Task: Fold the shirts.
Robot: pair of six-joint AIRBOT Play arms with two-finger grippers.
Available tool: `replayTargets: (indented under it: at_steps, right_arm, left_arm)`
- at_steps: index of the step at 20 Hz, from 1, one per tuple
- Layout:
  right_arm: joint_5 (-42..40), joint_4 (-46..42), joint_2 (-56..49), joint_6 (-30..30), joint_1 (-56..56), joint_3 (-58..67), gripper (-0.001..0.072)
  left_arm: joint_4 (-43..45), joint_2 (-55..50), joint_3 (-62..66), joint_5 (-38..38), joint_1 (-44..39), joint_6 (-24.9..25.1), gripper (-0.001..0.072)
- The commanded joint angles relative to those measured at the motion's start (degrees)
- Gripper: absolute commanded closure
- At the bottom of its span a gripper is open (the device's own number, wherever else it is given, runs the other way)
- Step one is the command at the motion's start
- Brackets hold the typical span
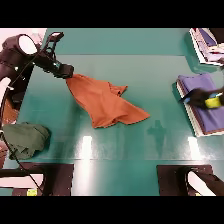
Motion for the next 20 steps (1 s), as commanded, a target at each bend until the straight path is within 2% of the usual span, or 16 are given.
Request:
replayTargets:
  at_steps: [1,6,12,13,15,16,20]
  right_arm:
    - [-12.4,8.6,-5.0,-0.8,4.4,-15.7,0.0253]
    - [-29.9,15.9,-17.2,-0.9,17.4,-16.1,0.0253]
    - [-32.7,15.6,-29.5,-0.9,23.7,-3.1,0.0268]
    - [-32.6,15.6,-30.7,-0.9,23.8,-1.2,0.0337]
    - [-32.6,14.9,-32.0,-2.8,24.2,2.4,0.0673]
    - [-32.3,14.4,-31.6,-4.0,24.2,4.1,0.0696]
    - [-27.4,5.2,-23.6,-4.0,21.6,13.6,0.0696]
  left_arm:
    - [1.0,1.0,-0.2,-0.8,0.6,0.2,0.0683]
    - [1.0,1.0,-0.2,-0.5,0.6,0.2,0.0683]
    - [1.0,1.0,-0.2,-0.5,0.6,0.2,0.0683]
    - [1.0,1.0,-0.2,-0.5,0.6,0.2,0.0683]
    - [0.9,1.5,-0.1,-0.6,0.6,0.0,0.0684]
    - [0.9,2.1,0.0,-0.5,0.6,-0.5,0.0684]
    - [1.3,11.1,0.4,1.7,0.6,-0.5,0.0684]
